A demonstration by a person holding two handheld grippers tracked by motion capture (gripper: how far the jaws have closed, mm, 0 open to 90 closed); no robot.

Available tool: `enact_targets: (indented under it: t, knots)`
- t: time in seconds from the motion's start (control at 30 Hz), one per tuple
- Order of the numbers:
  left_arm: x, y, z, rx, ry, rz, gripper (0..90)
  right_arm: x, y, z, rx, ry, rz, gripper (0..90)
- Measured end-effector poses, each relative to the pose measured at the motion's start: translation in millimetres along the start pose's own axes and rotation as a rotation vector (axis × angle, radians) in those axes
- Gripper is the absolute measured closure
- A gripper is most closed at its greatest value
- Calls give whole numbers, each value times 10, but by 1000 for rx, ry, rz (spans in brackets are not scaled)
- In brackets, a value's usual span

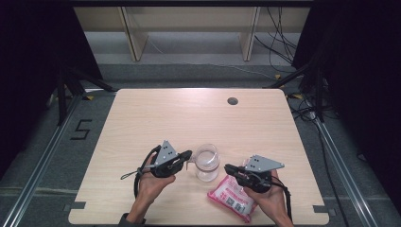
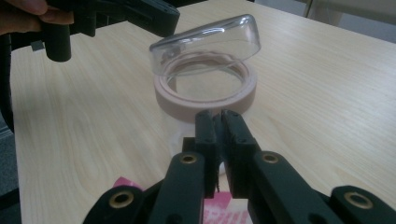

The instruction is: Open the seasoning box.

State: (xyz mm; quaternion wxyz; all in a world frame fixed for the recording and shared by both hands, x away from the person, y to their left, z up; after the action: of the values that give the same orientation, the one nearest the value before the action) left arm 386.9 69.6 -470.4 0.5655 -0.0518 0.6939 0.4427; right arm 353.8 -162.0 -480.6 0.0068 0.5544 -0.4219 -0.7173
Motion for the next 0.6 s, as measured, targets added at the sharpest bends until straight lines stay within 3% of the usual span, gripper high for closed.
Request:
enact_targets:
  t: [0.17,0.33,0.4,0.43,0.47,0.6]
  knots:
    - [1,0,2,0,-1,0,889,-55,-87,4,-11,-14,16,900]
    - [2,-2,2,3,1,-4,889,-111,-163,0,-2,17,4,900]
    - [3,-2,1,2,2,-5,889,-149,-202,11,-24,21,-2,900]
    - [3,-2,1,2,2,-5,889,-158,-198,15,-6,15,-5,900]
    - [3,-3,1,2,3,-7,888,-172,-209,26,-27,23,-10,900]
    - [5,6,0,-3,6,-7,867,-197,-205,24,-23,19,-5,900]
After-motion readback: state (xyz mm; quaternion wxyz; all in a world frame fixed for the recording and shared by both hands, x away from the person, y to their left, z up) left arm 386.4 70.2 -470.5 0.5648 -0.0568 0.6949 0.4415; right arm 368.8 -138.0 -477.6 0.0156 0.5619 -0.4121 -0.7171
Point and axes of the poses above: each handheld gripper's, and its own axes: y roughly backward along the jaws, x roughly out of its underside, z roughly to its left, the point moved 5 cm from there along -y, roughly forward along the jaws, and after that the axes turned 11 degrees about z, right-handed, at the moved point
